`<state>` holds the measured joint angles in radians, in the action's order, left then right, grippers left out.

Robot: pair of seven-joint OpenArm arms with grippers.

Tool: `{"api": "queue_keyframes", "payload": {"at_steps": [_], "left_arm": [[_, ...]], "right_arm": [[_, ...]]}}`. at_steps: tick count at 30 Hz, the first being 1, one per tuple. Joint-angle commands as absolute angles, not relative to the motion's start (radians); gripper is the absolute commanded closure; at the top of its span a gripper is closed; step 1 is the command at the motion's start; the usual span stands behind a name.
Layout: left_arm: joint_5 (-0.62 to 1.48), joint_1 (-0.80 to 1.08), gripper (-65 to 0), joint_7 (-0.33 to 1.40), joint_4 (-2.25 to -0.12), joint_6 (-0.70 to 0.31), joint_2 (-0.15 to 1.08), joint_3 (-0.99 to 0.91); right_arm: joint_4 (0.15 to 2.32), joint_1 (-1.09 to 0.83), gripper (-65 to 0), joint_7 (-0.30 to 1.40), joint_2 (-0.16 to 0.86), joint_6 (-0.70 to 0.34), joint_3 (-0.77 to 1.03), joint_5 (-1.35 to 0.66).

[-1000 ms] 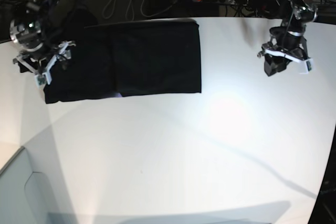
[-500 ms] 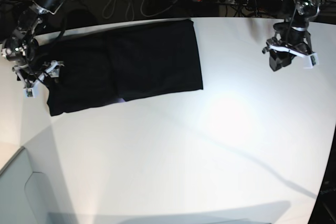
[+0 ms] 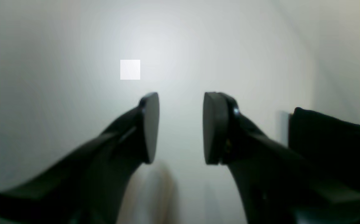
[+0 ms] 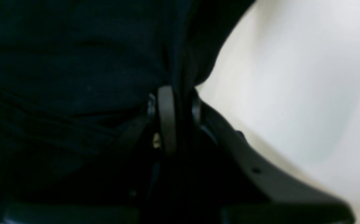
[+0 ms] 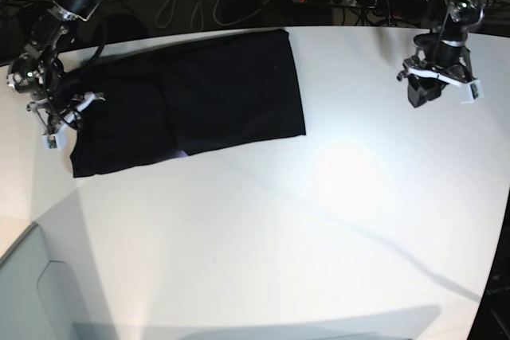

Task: Fold the T-shirt properly
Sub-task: 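Fold the strip end over onto the folded half with the right gripper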

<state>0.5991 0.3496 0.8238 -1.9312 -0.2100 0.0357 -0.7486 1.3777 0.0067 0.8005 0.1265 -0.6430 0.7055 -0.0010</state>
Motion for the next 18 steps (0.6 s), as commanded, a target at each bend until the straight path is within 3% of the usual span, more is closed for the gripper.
{"api": "queue_keyframes", "payload": {"at_steps": [1,9,18], "left_arm": [[0.611,0.351,-23.0,0.811,-1.949,-0.213,0.044,-0.753],[0.611,0.369,-23.0,0.809,-1.943,-0.213,0.035,-0.743],[0.611,0.387,-22.5,0.814,-1.945,-0.213,-0.013,-0.687]], "right_arm": [[1.389,-0.005,-0.1,0.871,0.134,-0.651,0.708,0.087],[1.689,-0.065,0.0,0.877,0.070,-0.653,0.705,0.087],[1.982,-0.176,0.0,0.872,-0.008,-0.653,0.527,0.087]]}}
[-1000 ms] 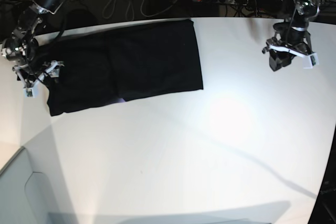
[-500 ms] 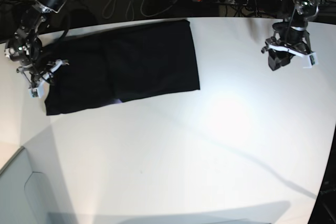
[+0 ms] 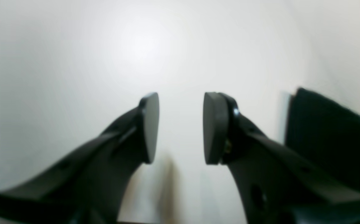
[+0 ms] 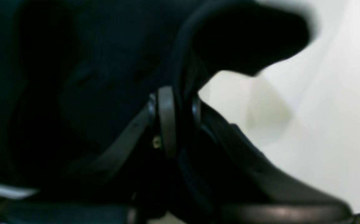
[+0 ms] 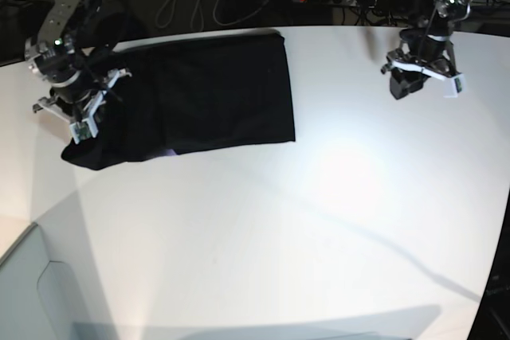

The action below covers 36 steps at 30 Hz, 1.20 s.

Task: Fold the T-shirt properly
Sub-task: 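Fold the strip end over onto the folded half with the right gripper, then grasp the folded bundle edge with the right gripper and flip it over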

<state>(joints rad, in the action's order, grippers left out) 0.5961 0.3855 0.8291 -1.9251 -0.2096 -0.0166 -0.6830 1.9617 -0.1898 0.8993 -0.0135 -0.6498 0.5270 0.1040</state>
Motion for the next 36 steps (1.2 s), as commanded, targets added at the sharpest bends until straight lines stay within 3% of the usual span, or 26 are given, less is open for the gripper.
{"api": "queue_keyframes", "payload": {"at_steps": [1,3,6,7,19,36], "left_arm": [[0.611,0.389,-22.2,0.814,-1.945,-0.213,-0.013,-0.664],[0.602,0.400,-17.0,0.808,-1.939,-0.208,-0.013,-0.602],[0.601,0.401,-1.3,0.803,-1.939,-0.203,-0.013,-0.538],[0.599,0.400,0.0,0.805,-1.937,-0.203,-0.013,-0.526],[0.599,0.328,0.0,0.802,-1.715,-0.202,-0.008,-0.364],[0.598,0.251,0.0,0.768,-1.610,-0.202,-0.015,-0.300]], "right_arm": [[2.002,-0.185,0.0,0.872,-0.015,-0.653,0.509,0.087],[2.043,-0.202,0.0,0.872,-0.027,-0.653,0.470,0.087],[2.081,-0.222,0.0,0.872,-0.030,-0.653,0.417,0.087],[2.087,-0.229,0.0,0.871,-0.030,-0.653,0.395,0.087],[2.092,-0.246,0.0,0.871,-0.027,-0.653,0.225,0.087],[2.091,-0.236,0.0,0.871,-0.027,-0.651,-0.105,0.087]]}}
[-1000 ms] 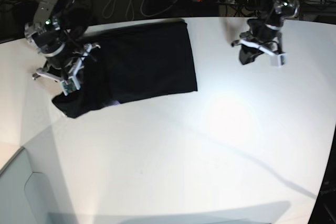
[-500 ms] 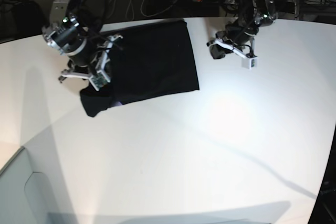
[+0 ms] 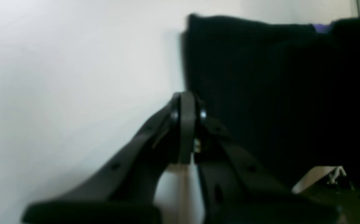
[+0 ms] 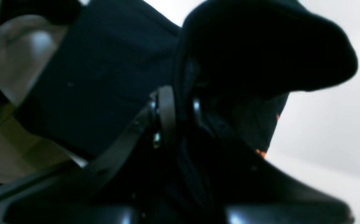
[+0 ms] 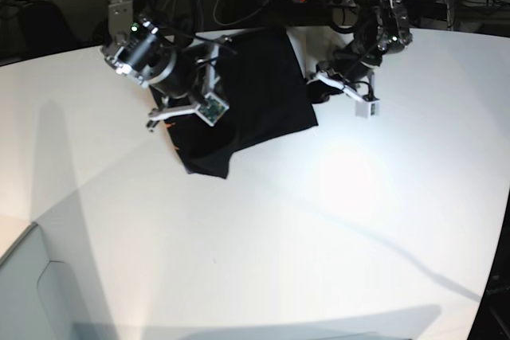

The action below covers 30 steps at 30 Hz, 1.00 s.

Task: Fold the T-shirt properly
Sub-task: 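Grasp the folded bundle edge with the right gripper and flip it over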

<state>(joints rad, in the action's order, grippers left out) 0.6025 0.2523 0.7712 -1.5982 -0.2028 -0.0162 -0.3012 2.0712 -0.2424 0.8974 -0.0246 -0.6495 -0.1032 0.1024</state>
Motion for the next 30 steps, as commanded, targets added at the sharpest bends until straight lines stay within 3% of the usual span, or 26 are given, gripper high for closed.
{"api": "queue_keyframes", "payload": {"at_steps": [1,17,28,30], "left_arm": [[0.598,0.251,0.0,0.757,-1.610,-0.202,-0.015,-0.289],[0.599,0.275,0.0,0.733,-1.583,-0.202,-0.004,-0.260],[0.599,0.315,0.0,0.742,-1.647,-0.202,-0.002,-0.302],[0.599,0.318,0.0,0.743,-1.676,-0.202,-0.002,-0.320]], "right_arm": [[2.091,-0.236,0.0,0.871,-0.028,-0.651,-0.120,0.087],[1.982,-0.179,0.0,0.865,-0.025,-0.651,-0.372,0.088],[1.833,-0.165,-0.3,0.771,-0.022,-0.651,-0.383,0.091],[1.822,-0.151,-3.6,0.771,-0.022,-0.651,-0.383,0.091]]}}
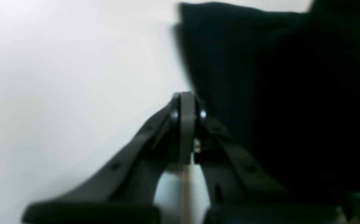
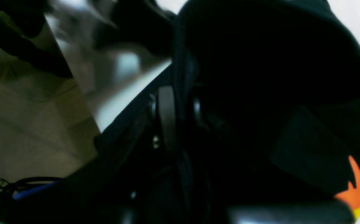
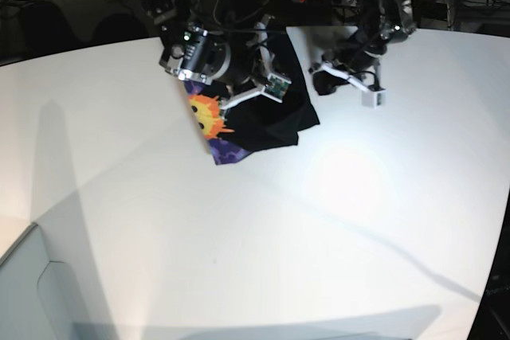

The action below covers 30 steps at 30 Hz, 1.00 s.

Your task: Fold the T-shirt properly

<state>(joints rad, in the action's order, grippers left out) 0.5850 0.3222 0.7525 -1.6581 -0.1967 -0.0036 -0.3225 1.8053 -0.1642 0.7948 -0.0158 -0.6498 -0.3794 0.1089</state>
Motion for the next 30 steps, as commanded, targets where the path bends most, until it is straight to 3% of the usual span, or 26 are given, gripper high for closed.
{"api": "queue_keyframes", "payload": {"at_steps": [1,5,11,18,28,30], "left_arm": [[0.599,0.318,0.0,0.745,-1.689,-0.202,-0.002,-0.331],[0.599,0.344,0.0,0.745,-1.718,-0.202,0.012,-0.377],[0.608,0.364,0.0,0.745,-1.728,-0.202,0.035,-0.389],[0.608,0.364,0.0,0.745,-1.728,-0.202,0.028,-0.389],[0.610,0.386,0.0,0.745,-1.745,-0.202,0.033,-0.390],[0.610,0.395,0.0,0.745,-1.771,-0.202,0.033,-0.390]], "right_arm": [[1.821,-0.145,-6.0,0.771,-0.021,-0.651,-0.381,0.093],[1.830,-0.145,-11.4,0.771,0.002,-0.651,-0.381,0.093],[1.910,-0.125,0.0,0.779,0.053,-0.648,-0.375,0.094],[1.983,-0.128,-0.2,0.782,0.093,-0.648,-0.380,0.094],[1.893,-0.145,-0.7,0.771,0.041,-0.648,-0.383,0.094],[1.893,-0.145,-3.3,0.771,0.041,-0.648,-0.397,0.094]]}}
